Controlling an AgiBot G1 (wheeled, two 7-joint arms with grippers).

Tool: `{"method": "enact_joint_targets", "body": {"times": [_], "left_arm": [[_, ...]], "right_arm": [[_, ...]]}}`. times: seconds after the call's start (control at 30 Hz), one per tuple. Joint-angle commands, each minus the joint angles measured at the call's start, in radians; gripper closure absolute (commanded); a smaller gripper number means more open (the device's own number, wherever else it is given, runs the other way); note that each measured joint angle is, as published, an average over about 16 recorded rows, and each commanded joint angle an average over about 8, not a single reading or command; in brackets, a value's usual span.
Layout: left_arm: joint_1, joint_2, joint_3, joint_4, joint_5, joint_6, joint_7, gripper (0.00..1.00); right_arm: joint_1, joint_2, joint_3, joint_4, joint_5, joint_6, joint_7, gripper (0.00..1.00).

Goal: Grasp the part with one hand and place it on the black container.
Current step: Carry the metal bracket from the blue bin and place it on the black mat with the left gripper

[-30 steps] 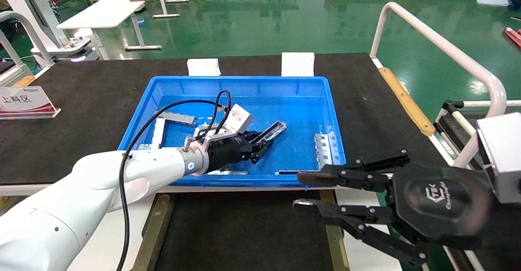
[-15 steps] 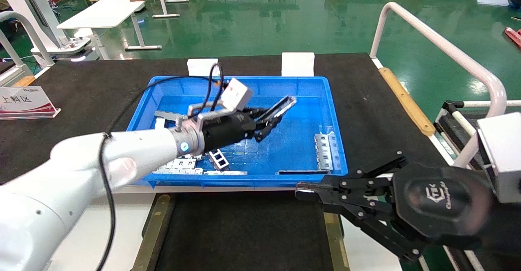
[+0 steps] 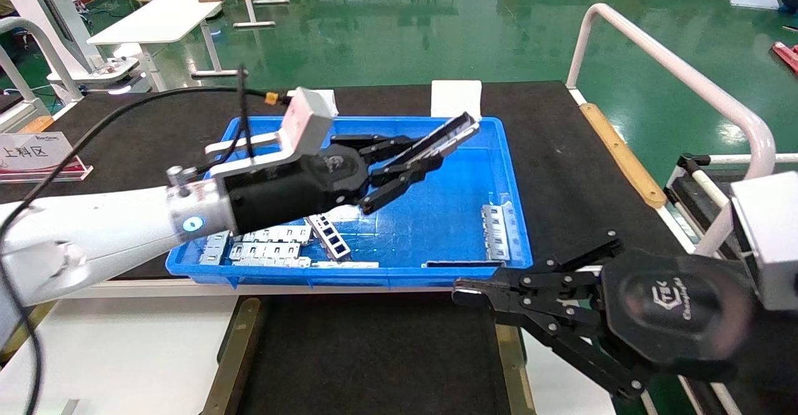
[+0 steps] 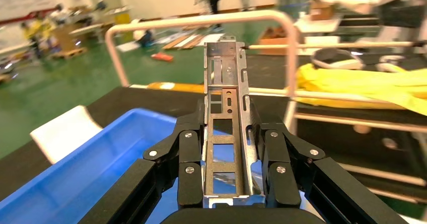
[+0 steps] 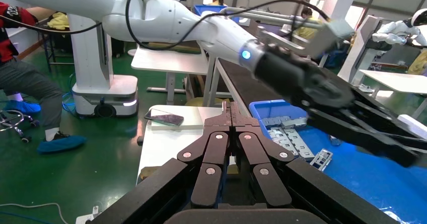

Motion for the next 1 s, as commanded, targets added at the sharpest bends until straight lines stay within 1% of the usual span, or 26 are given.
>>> {"method": "enact_joint_targets", "body": {"times": [0.03, 0.13, 0.23, 0.4, 0.53, 0.67, 0.83, 1.0], "left_arm": [[0.012, -0.031, -0.006, -0.033, -0.013, 0.048, 0.005, 1.0], [0.06, -0.091, -0.012, -0.134, -0.03, 0.074, -0.007, 1.0], [0.12, -0.155, -0.016, -0.256, -0.047, 0.076, -0.029, 1.0], [0.243, -0.26, -0.015, -0.47, -0.066, 0.016, -0.079, 1.0], [0.35, -0.329, -0.004, -0.614, -0.069, -0.075, -0.118, 1.0], [0.449, -0.376, 0.014, -0.718, -0.062, -0.181, -0.153, 1.0], [0.553, -0.405, 0.045, -0.78, -0.049, -0.314, -0.199, 1.0], [0.636, -0.398, 0.081, -0.796, -0.035, -0.465, -0.255, 1.0]], "right_arm": [[0.0, 0.0, 0.0, 0.0, 0.0, 0.0, 0.0, 1.0], [0.0, 0.0, 0.0, 0.0, 0.0, 0.0, 0.0, 1.0], [0.0, 0.0, 0.0, 0.0, 0.0, 0.0, 0.0, 1.0], [0.0, 0.0, 0.0, 0.0, 0.0, 0.0, 0.0, 1.0], [0.0, 0.0, 0.0, 0.0, 0.0, 0.0, 0.0, 1.0], [0.0, 0.0, 0.0, 0.0, 0.0, 0.0, 0.0, 1.0], [0.0, 0.0, 0.0, 0.0, 0.0, 0.0, 0.0, 1.0], [0.0, 0.0, 0.0, 0.0, 0.0, 0.0, 0.0, 1.0]]}}
